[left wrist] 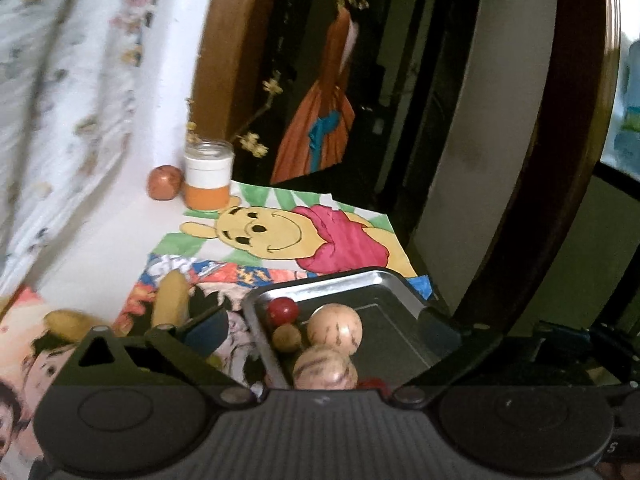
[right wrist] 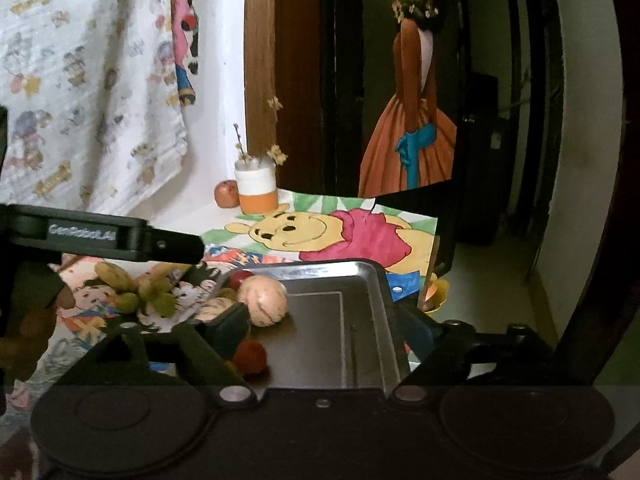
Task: Organize fruits
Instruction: 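Lift both open tools away from the tray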
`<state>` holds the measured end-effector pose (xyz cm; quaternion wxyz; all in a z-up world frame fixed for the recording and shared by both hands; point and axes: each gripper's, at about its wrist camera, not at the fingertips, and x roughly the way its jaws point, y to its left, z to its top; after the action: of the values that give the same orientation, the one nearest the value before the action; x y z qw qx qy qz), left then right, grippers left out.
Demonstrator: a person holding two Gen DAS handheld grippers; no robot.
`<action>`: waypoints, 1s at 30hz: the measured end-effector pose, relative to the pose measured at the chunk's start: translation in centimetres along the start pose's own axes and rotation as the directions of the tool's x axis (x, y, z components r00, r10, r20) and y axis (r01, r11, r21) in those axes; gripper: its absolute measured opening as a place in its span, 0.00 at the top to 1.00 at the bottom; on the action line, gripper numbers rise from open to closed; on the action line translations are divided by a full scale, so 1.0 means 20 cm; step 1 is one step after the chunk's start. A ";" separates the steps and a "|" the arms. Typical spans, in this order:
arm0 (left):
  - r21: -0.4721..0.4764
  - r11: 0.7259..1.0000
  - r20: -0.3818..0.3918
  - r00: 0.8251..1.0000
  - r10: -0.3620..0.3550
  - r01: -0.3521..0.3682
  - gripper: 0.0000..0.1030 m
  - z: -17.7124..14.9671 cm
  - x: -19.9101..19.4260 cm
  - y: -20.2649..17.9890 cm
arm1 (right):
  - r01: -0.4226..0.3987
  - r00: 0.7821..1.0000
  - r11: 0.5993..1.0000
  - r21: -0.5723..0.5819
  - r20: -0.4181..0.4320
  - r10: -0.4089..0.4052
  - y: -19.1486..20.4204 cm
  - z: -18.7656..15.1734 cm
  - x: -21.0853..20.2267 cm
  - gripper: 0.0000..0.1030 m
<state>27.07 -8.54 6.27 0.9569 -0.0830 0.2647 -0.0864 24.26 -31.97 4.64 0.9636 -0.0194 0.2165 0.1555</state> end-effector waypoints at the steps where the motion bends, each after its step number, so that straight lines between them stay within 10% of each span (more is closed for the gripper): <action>1: -0.014 1.000 0.003 1.000 -0.001 0.001 0.00 -0.01 -0.04 0.01 | 0.002 1.000 1.000 0.001 0.005 -0.002 0.02 0.00 -0.03 0.11; 30: -0.136 0.960 -0.053 0.970 0.238 -0.243 0.00 -0.61 -0.97 0.34 | -0.003 1.000 0.994 0.110 -0.021 0.005 0.47 -0.22 -0.80 0.00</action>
<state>5.22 0.72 4.08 0.9470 -0.1162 0.2957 0.0479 5.80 -28.26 7.76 0.9606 0.0324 0.2352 0.1449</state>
